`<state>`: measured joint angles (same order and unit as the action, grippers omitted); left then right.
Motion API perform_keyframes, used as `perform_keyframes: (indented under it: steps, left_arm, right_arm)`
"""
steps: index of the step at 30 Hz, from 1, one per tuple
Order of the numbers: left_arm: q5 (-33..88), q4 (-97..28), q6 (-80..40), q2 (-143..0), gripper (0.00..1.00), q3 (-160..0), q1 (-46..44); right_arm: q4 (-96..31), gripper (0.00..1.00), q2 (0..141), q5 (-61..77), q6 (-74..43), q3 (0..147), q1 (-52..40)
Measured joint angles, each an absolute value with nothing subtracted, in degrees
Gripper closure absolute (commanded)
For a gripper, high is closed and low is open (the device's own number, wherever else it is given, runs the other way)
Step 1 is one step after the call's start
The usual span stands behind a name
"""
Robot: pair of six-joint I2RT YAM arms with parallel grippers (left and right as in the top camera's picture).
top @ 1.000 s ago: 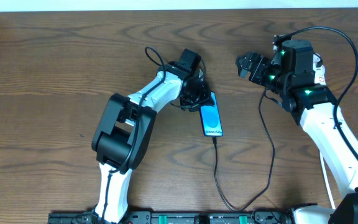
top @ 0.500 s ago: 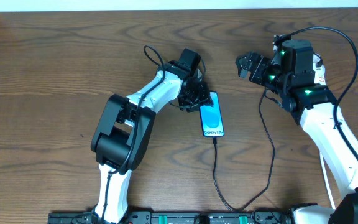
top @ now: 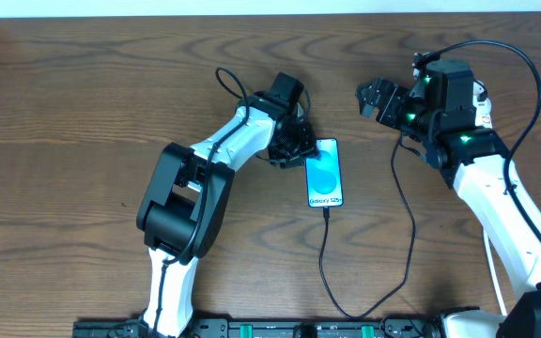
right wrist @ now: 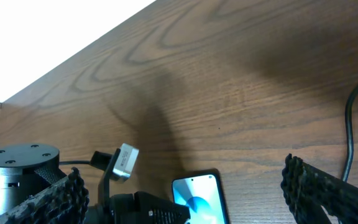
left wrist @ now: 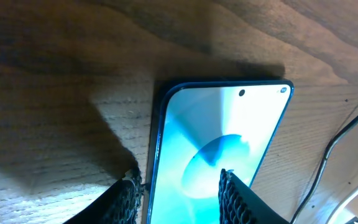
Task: Plug charger to phone and switch on socket
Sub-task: 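Lay the phone flat and open the left gripper to release it, then raise the left gripper and withdraw it up-left away from the phone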
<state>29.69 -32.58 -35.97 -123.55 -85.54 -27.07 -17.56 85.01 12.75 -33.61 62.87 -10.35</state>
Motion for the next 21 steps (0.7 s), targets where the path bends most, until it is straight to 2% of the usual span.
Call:
perform_keyframes:
  steps: [2, 10, 16, 21]
  left_arm:
    - [29.1, -32.6, -35.8, -123.3, 0.36, -85.8, -27.0]
    - [27.3, -32.8, -35.3, -122.6, 0.29, -86.0, -23.6]
    - [24.6, -33.8, -29.3, -120.6, 0.28, -85.8, -17.8]
    - [16.6, -39.8, -25.6, -114.3, 0.28, -85.7, -15.2]
  right_arm:
    - [-17.8, 0.01, 85.0, 12.7, -33.6, 62.9, -10.3]
    - [-17.8, 0.01, 85.0, 12.3, -33.6, 62.9, -10.3]
    - [-17.8, 0.01, 85.0, 11.7, -33.6, 62.9, -10.3]
    - [-17.8, 0.01, 85.0, 11.5, -33.6, 62.9, -10.3]
